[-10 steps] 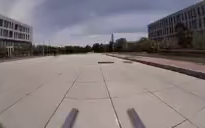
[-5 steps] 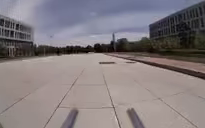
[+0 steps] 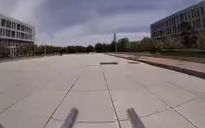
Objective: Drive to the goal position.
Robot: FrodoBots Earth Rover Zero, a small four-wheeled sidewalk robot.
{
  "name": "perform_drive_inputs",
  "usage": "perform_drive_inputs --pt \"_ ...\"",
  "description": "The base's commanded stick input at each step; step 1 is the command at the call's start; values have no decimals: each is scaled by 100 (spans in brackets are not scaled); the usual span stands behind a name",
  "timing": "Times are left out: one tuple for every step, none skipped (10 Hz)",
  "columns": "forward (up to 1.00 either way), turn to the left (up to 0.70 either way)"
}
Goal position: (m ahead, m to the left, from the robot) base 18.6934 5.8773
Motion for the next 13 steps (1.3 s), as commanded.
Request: perform_drive_inputs --pt "50 0" --pt "50 0" --pt "50 0" --pt "50 0" --pt "50 0" --pt "50 0" --pt "50 0" --pt "50 0" --pt "50 0" --pt "50 0" --pt "50 0" --pt "50 0" --pt "50 0"
